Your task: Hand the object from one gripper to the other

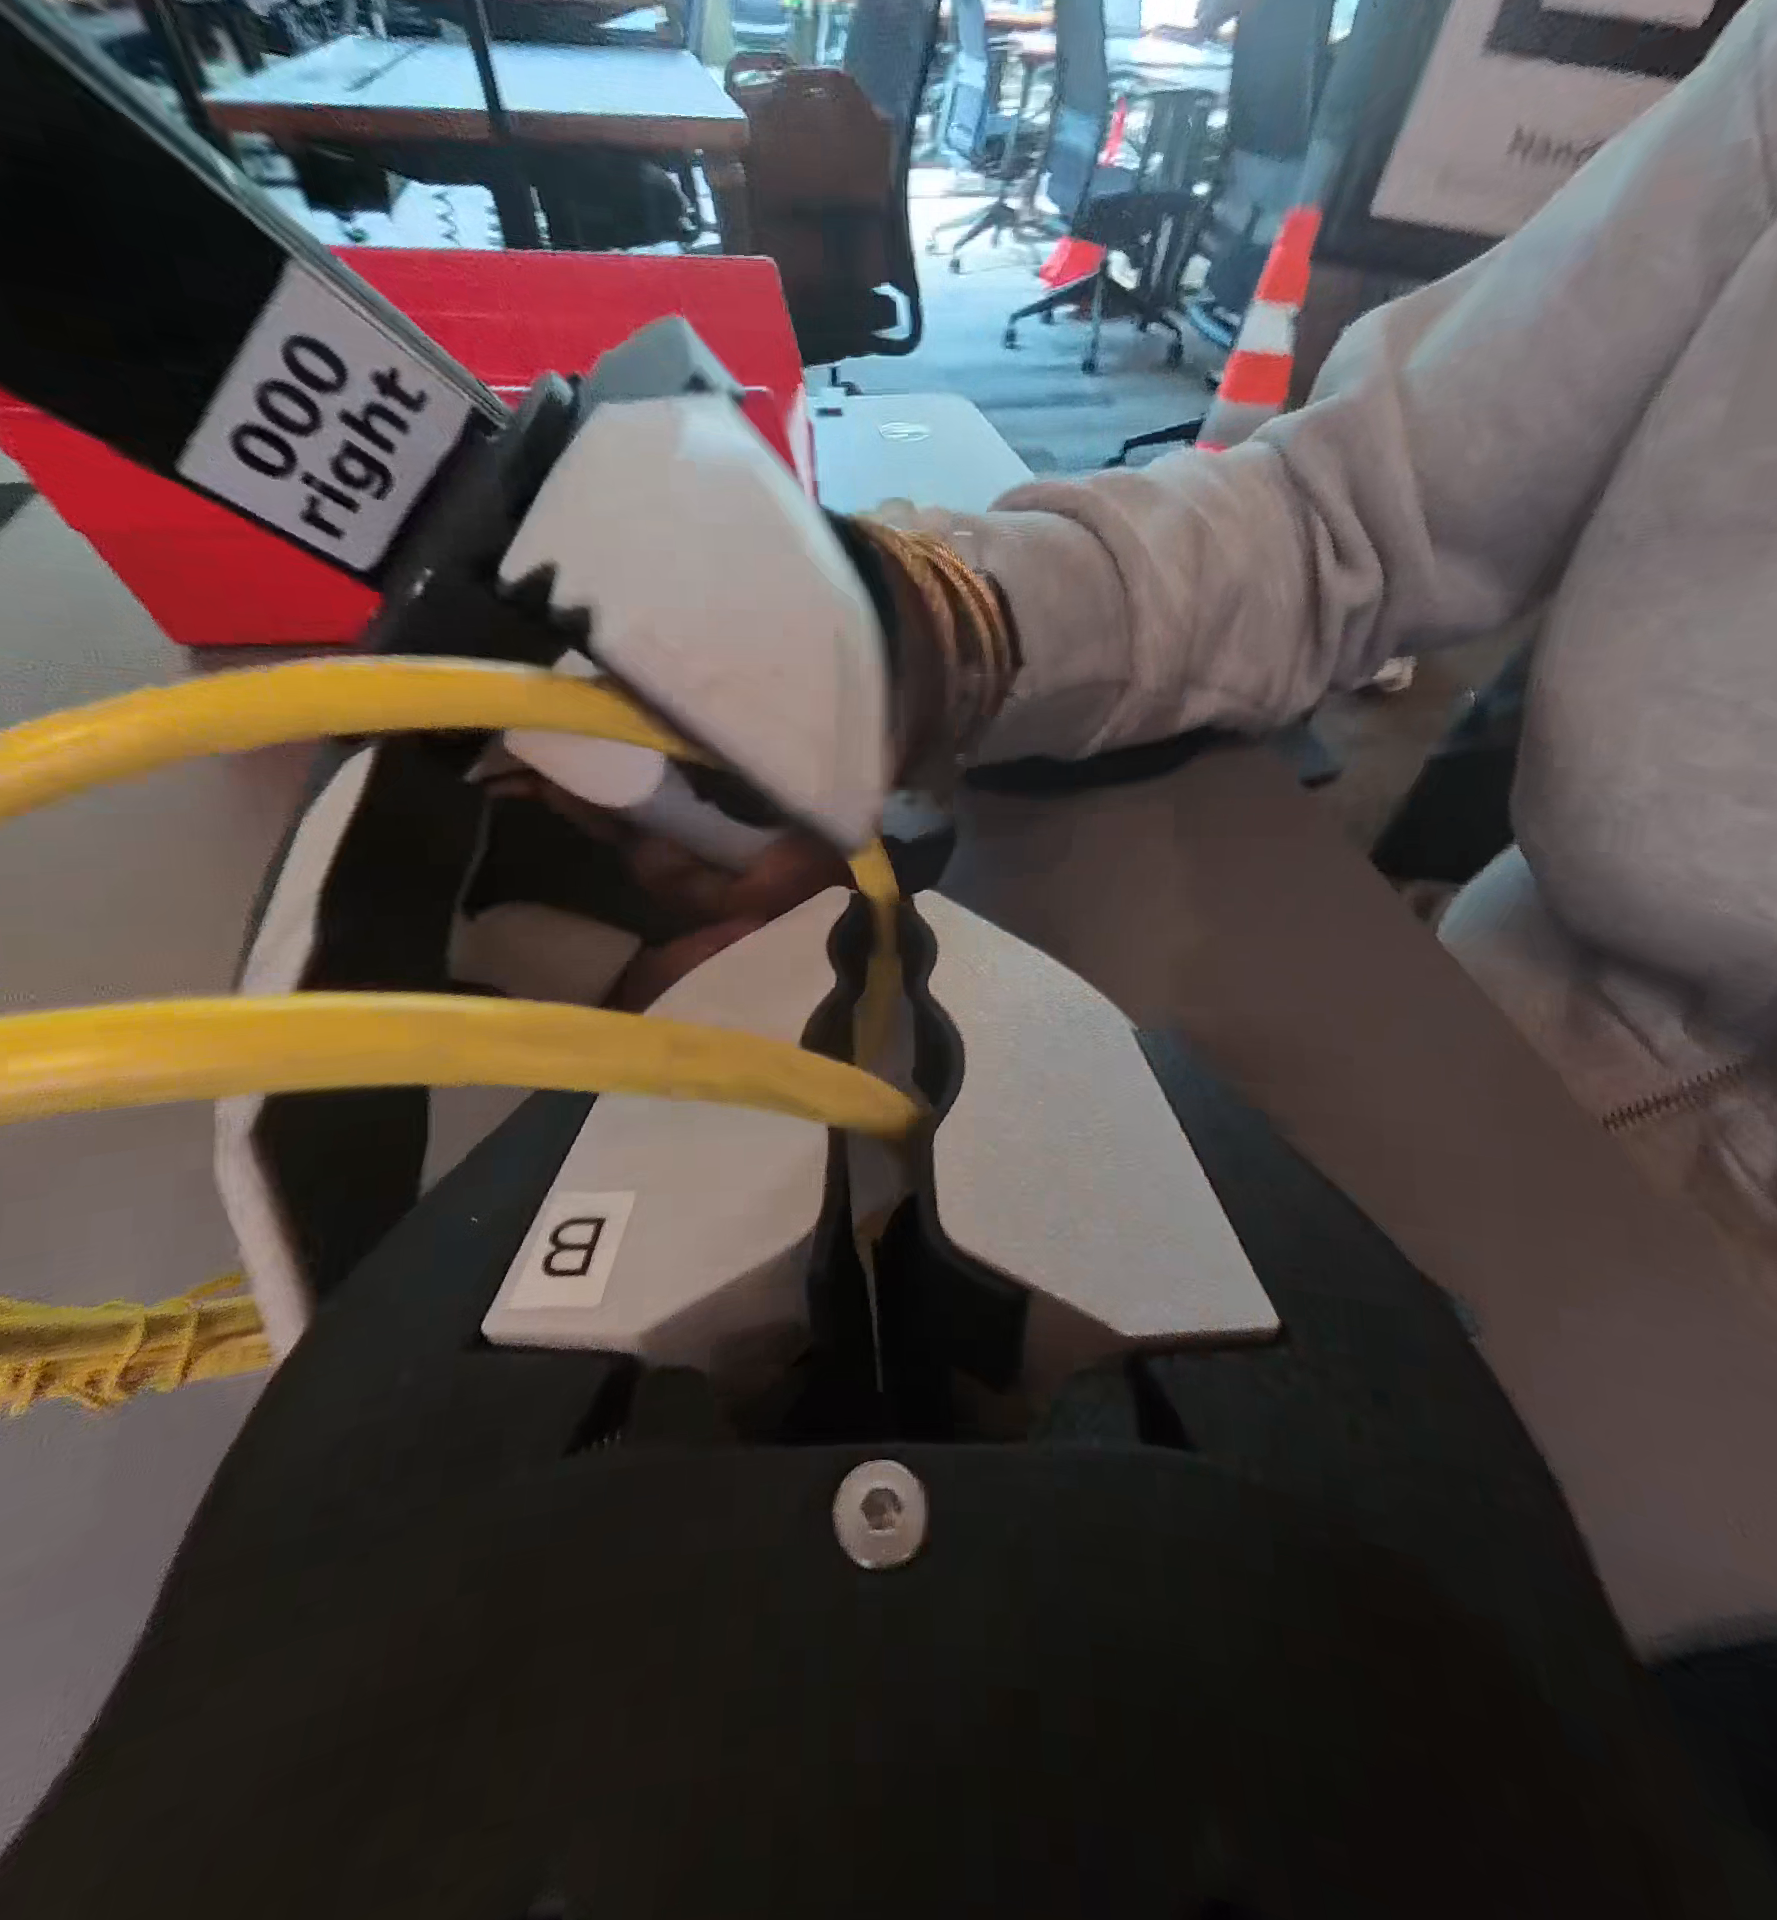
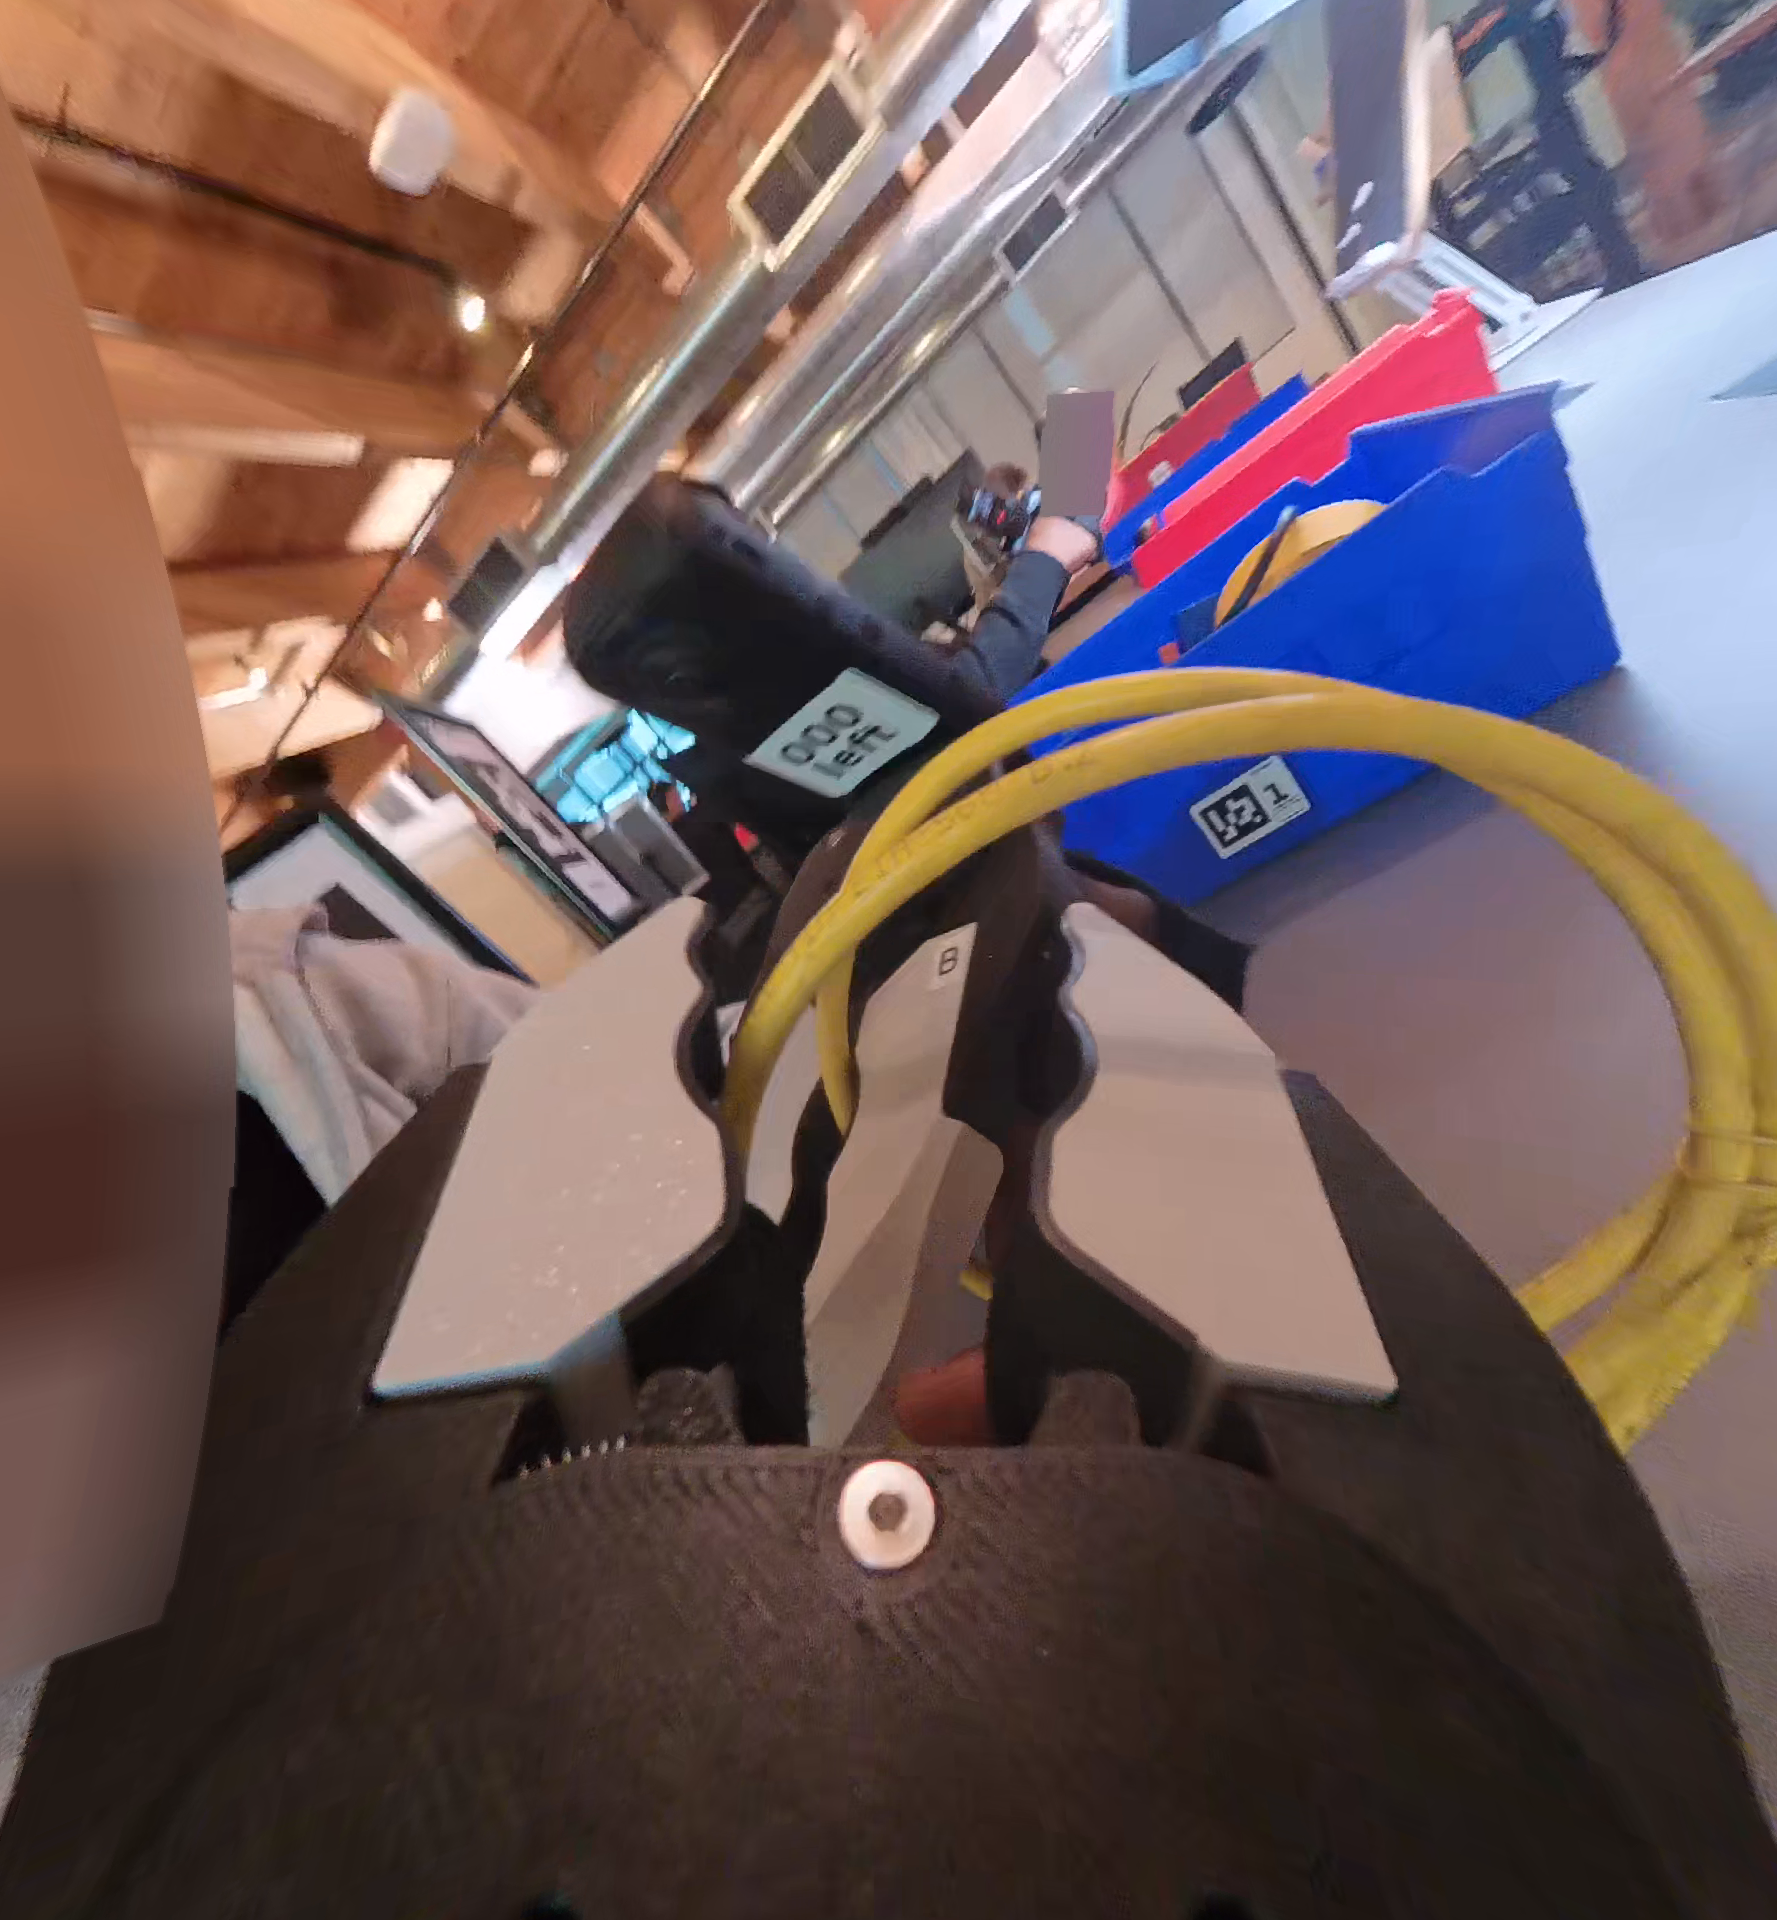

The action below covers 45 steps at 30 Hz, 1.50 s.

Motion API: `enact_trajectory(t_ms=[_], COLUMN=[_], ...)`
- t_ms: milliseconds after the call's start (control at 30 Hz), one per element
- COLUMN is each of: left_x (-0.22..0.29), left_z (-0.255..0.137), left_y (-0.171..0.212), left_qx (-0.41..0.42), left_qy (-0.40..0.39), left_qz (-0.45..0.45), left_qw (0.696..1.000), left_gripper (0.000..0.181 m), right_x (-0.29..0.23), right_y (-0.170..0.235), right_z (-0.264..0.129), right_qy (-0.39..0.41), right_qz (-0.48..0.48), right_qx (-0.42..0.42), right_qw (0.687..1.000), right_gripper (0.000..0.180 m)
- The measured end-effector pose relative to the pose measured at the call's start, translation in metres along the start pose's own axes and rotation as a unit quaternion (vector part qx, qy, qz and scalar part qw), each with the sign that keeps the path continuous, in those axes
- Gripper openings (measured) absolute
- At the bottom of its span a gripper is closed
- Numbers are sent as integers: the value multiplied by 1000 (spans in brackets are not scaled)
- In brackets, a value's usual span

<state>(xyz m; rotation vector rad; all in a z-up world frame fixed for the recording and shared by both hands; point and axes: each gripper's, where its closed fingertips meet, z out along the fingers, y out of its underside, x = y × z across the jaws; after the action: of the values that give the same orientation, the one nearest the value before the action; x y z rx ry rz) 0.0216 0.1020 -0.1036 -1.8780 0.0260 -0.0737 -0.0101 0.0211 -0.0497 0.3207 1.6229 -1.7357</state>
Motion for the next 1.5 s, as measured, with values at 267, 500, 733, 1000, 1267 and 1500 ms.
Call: enact_trajectory(t_ms=[267,500,733,1000,1267,1500], left_x=[-5,-29,-41,-49,-55,-46], left_z=[1,-7,-17,-56,-59,-60], left_y=[8,15,2,-44,-48,-49], left_qx=[-27,-37,33,226,243,226], left_qy=[-14,-82,-110,-73,-66,-70], left_qz=[2,-7,-27,-147,-208,-145], left_qw=[1000,996,993,960,945,961], left_gripper=[8,6,30,56,27,4], right_x=[14,12,6,11,18,18], right_y=[2,-15,-19,-17,19,26], right_z=[-4,-16,-21,-23,-4,-6], right_qy=[70,88,78,107,147,131], right_qz=[-37,-78,-106,-155,-297,-283], right_qx=[-12,28,35,14,-117,-138], right_qw=[997,993,991,982,936,940], right_gripper=[31,9,2,1,2,31])
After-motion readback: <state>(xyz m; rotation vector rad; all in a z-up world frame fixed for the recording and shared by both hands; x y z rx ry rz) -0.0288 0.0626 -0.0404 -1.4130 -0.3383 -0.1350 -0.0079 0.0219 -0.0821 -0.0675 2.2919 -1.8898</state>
